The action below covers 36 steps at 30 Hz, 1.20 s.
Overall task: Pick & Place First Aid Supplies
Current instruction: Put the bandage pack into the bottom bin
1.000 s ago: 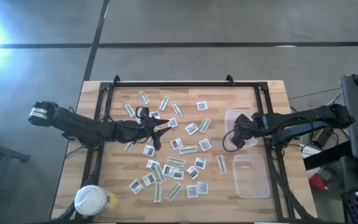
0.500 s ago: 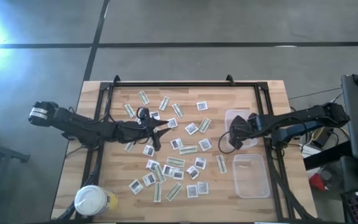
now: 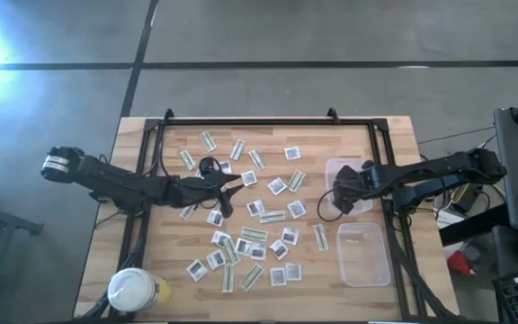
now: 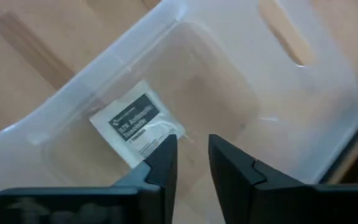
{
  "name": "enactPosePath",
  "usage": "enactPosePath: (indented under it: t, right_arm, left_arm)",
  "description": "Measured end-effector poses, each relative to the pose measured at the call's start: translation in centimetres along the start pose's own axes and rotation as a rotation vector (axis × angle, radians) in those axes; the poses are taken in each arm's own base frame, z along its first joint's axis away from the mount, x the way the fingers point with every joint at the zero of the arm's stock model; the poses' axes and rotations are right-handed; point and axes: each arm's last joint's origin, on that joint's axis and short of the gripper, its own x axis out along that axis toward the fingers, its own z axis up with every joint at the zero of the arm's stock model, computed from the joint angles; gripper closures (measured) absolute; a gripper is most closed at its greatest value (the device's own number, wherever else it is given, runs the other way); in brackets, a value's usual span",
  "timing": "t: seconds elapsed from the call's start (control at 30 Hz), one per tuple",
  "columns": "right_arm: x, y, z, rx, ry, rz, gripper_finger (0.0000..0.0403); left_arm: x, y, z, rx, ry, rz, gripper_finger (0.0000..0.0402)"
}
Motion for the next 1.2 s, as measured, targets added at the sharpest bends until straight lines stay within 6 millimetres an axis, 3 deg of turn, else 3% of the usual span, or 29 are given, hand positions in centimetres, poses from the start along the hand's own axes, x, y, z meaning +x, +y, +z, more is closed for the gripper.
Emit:
enactPosePath:
  t: [0.2,0.53,0.9,1.2]
  right_arm:
    - [-2.1,-0.6,0.7,0.001,-0.005,-0.004,0.0281]
    - [-5.8,-1.1,2.1,0.048,-0.122,0.114,0.0274]
    - [-7.0,1.3,0.9,0.021,-0.208,0.256,0.0294]
    - [-8.1,2.9,0.6,-0.021,-0.368,0.321,0.0307]
  left_arm:
    - [-0.5,0.4,0.4,0.021,0.045,0.046,0.0262]
    - [-2.4,1.2,3.4,-0.023,0.159,0.088,0.0261]
    - [-4.7,2.1,6.6,-0.005,0.353,0.163,0.0261]
    - [-5.7,2.8,6.2,-0.09,0.476,0.237,0.0215]
